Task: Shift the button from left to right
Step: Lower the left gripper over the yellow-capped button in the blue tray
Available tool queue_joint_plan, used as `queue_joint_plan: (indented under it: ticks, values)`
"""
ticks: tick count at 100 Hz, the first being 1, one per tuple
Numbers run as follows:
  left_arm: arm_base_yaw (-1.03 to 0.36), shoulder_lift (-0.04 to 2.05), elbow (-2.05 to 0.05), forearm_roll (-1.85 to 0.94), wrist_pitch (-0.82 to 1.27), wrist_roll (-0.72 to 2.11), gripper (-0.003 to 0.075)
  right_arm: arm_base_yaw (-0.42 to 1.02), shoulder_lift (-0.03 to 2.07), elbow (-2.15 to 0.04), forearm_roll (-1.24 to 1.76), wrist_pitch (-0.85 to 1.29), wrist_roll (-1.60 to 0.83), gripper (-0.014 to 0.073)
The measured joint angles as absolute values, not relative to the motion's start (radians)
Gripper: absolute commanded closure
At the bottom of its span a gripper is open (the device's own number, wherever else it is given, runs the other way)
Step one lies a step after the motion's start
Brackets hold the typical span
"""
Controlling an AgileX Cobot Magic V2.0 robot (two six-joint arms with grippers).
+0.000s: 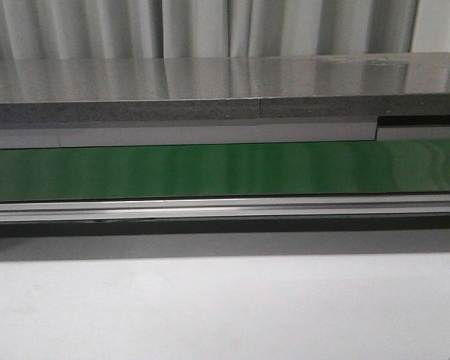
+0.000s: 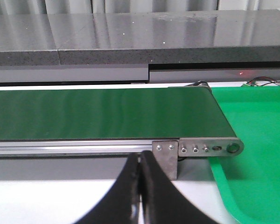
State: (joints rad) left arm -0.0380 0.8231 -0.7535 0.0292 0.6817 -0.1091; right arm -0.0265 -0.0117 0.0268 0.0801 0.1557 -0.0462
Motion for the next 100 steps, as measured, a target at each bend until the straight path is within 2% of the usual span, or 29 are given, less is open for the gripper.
queue_joint_plan:
  ticks: [13, 20, 29, 33, 34, 35, 46, 100]
  values:
    - [-0.038, 0.832, -0.754, 0.029, 0.687, -0.109, 0.0717, -0.027, -0.012, 0.027, 0.08, 0.156, -0.046, 0.0662]
    - [-0.038, 0.839, -0.754, 0.029, 0.693, -0.109, 0.0637, -0.027, -0.012, 0.027, 0.08, 0.156, -0.046, 0.0662]
    - [-0.038, 0.843, -0.754, 0.029, 0.712, -0.109, 0.0447, -0.027, -0.012, 0.027, 0.08, 0.156, -0.046, 0.0662]
    - [-0.038, 0.843, -0.754, 0.029, 0.72, -0.109, 0.0327, -0.027, -0.012, 0.027, 0.08, 0.156, -0.046, 0.0662]
    - [-0.038, 0.843, -0.754, 0.029, 0.722, -0.109, 0.0327, -0.027, -0.012, 0.027, 0.08, 0.156, -0.046, 0.0662]
    - [-0.038, 0.843, -0.754, 0.029, 0.722, -0.109, 0.0279, -0.027, -0.012, 0.027, 0.08, 0.156, -0.046, 0.0662]
    - [-0.038, 0.843, -0.754, 0.029, 0.726, -0.109, 0.0122, -0.027, -0.012, 0.027, 0.08, 0.156, -0.046, 0.0662]
    - [-0.038, 0.848, -0.763, 0.027, 0.729, -0.109, 0.0115, -0.027, -0.012, 0.027, 0.08, 0.156, -0.046, 0.0662]
